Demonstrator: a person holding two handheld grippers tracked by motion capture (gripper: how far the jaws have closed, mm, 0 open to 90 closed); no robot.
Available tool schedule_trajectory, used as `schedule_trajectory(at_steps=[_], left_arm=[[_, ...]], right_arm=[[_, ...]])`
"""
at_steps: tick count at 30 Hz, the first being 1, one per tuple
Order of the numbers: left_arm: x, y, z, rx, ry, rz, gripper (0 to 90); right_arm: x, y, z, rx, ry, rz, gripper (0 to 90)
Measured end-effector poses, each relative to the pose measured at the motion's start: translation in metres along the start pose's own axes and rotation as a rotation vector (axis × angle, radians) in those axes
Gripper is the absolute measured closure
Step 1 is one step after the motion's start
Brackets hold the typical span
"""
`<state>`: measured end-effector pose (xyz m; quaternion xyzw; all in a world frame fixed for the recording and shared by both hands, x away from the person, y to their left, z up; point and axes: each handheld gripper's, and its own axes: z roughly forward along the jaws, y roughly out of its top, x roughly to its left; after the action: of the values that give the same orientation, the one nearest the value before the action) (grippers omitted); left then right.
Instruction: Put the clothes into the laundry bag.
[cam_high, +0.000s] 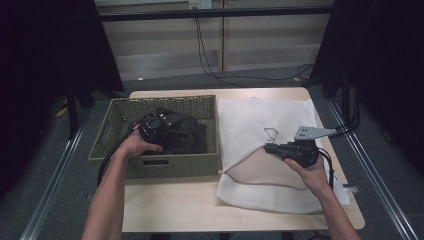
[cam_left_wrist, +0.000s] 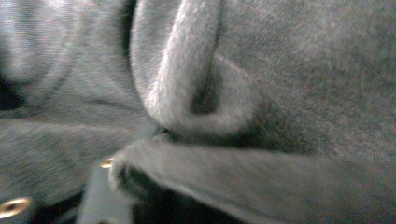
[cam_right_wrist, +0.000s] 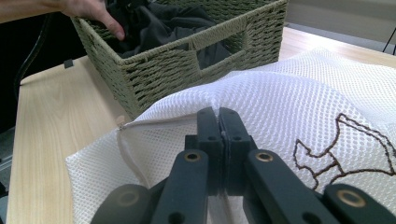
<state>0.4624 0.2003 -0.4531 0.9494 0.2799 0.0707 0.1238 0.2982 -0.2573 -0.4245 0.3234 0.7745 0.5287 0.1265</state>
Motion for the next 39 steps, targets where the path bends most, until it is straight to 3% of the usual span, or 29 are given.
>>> schedule_trajectory(at_steps=[3,10,11,12,13,15,16,19,22,25,27,28,34,38,39], left_arm=[[0.0,-0.001,-0.003,-0.018,0.008,-0.034,62.1],[0.005,-0.006,-0.011,-0.072,-0.019,-0.061,66.7],[0.002,-0.007,-0.011,-0.13,-0.023,-0.116,66.9],[0.006,-0.007,-0.014,-0.109,-0.024,-0.076,67.1],[0.004,-0.009,-0.016,-0.163,-0.034,-0.121,67.3],[0.006,-0.011,-0.021,-0.19,-0.034,-0.123,67.5],[0.008,-0.012,-0.025,-0.187,-0.041,-0.096,67.5],[0.006,-0.013,-0.029,-0.254,-0.04,-0.136,67.6],[0.009,-0.015,-0.036,-0.268,-0.031,-0.115,67.6],[0.007,-0.017,-0.041,-0.332,-0.035,-0.158,67.7],[0.01,-0.019,-0.046,-0.346,-0.05,-0.153,67.8],[0.009,-0.02,-0.047,-0.368,-0.032,-0.156,67.8],[0.008,-0.022,-0.056,-0.41,-0.023,-0.167,67.9],[0.008,-0.025,-0.063,-0.469,-0.025,-0.201,68.0],[0.008,-0.026,-0.066,-0.484,-0.019,-0.191,68.1]], right_arm=[[0.0,0.0,0.001,0.001,-0.001,0.0,88.8],[0.0,0.0,0.0,0.0,-0.003,-0.003,88.8],[0.0,0.0,0.0,0.001,-0.004,-0.004,88.8],[0.0,0.0,0.001,0.001,-0.004,-0.003,88.8],[0.0,0.0,0.001,0.001,-0.005,-0.004,88.8],[0.0,0.0,0.001,-0.001,-0.006,-0.004,88.8],[0.0,0.0,0.001,-0.001,-0.006,-0.004,88.8],[0.0,0.0,0.0,-0.001,-0.01,-0.001,88.8],[0.001,0.0,0.0,-0.002,-0.009,-0.002,88.8],[0.001,0.001,0.0,-0.003,-0.01,0.001,88.8],[0.0,0.001,0.0,-0.006,-0.012,-0.001,88.8],[0.0,0.001,0.0,-0.006,-0.013,-0.002,88.8],[0.0,0.001,-0.001,-0.01,-0.012,0.0,88.8],[0.001,0.001,-0.001,-0.012,-0.013,0.002,88.8],[0.001,0.001,-0.002,-0.011,-0.013,0.0,88.8]])
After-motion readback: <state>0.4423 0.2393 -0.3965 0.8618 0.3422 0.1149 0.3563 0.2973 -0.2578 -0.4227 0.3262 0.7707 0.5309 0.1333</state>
